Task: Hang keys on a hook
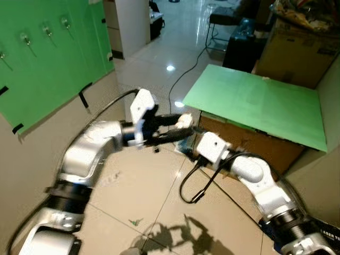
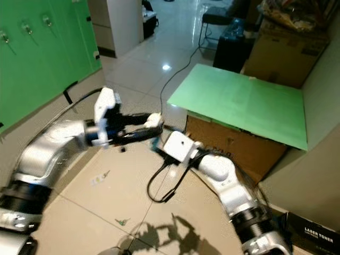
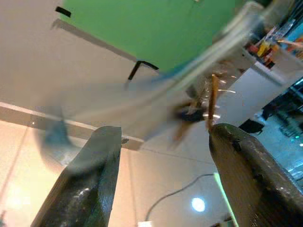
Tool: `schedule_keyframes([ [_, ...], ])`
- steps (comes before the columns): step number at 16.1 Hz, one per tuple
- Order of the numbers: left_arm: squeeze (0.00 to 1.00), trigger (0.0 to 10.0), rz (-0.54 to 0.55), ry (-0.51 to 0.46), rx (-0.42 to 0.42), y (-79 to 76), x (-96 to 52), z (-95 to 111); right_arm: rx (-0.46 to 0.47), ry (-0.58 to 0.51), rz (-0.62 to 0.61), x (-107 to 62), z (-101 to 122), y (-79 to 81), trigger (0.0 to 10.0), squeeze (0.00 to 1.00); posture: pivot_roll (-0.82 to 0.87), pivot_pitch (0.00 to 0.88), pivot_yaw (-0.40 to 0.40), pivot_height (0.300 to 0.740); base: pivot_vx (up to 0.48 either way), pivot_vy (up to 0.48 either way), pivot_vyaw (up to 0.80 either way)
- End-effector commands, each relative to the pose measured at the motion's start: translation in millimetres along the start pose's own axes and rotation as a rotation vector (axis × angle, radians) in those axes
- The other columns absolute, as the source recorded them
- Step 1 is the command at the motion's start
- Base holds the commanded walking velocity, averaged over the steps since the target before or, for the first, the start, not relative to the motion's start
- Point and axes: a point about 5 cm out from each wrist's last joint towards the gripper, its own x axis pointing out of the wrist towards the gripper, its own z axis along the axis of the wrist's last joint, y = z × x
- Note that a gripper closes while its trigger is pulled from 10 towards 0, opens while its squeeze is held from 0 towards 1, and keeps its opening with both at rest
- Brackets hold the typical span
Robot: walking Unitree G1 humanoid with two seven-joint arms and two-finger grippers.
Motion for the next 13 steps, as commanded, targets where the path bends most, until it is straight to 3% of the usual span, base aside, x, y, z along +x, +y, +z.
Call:
schedule_keyframes([
  [1, 0.00, 10.0, -0.060, 0.007, 0.008, -6.7, 0.3, 1, -0.021, -0.020, -0.016, 1.1, 4, -6.1, 10.0, 0.00, -0.04, 0.000, 0.017, 0.740, 0.000, 0.000, 0.00],
  [6, 0.00, 10.0, -0.087, 0.041, -0.003, -11.3, -5.6, -3, -0.019, -0.064, -0.088, -2.7, 11, -19.3, 10.0, 0.00, -0.05, 0.000, 0.017, 0.740, 0.000, 0.000, 0.00],
  [13, 0.00, 10.0, 0.044, 0.151, -0.027, 0.7, -1.2, -28, 0.086, -0.156, -0.063, 2.6, 27, -6.2, 10.0, 0.00, -0.05, 0.000, 0.019, 0.740, 0.000, 0.000, 0.00],
])
